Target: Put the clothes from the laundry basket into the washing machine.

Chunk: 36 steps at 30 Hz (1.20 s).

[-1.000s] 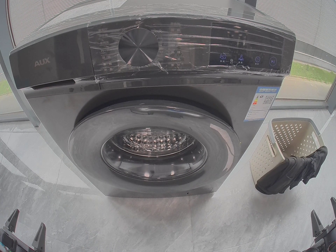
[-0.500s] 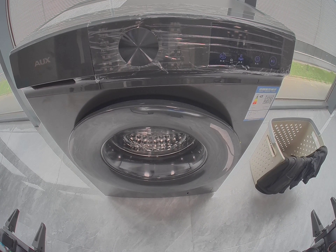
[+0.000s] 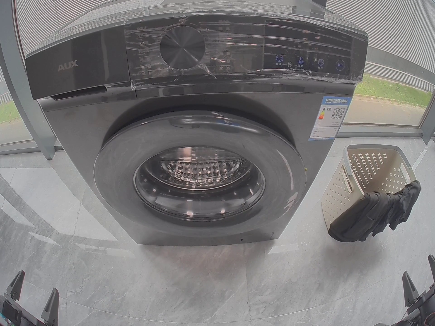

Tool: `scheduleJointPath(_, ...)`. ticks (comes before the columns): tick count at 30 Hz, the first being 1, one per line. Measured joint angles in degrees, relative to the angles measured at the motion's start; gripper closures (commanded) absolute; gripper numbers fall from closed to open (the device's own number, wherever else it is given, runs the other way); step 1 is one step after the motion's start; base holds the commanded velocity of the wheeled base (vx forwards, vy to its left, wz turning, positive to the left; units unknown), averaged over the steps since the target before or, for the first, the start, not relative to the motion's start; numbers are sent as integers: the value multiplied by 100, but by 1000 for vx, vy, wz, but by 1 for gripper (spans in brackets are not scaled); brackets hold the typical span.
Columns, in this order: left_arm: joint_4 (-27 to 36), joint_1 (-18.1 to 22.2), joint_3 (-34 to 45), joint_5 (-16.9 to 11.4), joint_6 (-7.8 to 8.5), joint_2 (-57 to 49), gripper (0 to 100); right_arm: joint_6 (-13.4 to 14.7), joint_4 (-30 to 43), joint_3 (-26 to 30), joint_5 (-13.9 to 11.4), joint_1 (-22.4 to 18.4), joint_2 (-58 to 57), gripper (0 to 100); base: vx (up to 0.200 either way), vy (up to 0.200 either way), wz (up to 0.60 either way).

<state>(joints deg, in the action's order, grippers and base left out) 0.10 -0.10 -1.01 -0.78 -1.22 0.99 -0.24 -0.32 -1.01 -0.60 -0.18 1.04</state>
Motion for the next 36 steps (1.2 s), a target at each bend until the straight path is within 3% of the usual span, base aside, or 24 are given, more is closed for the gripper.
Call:
scheduleJointPath(5,-2,5,0,-1,5,0,0,2,0,0,0,7,0,0,0,200,0)
scheduleJointPath(36,0,0,0,-1,18,2,0,0,0,0,6,0,0,0,0,0,0)
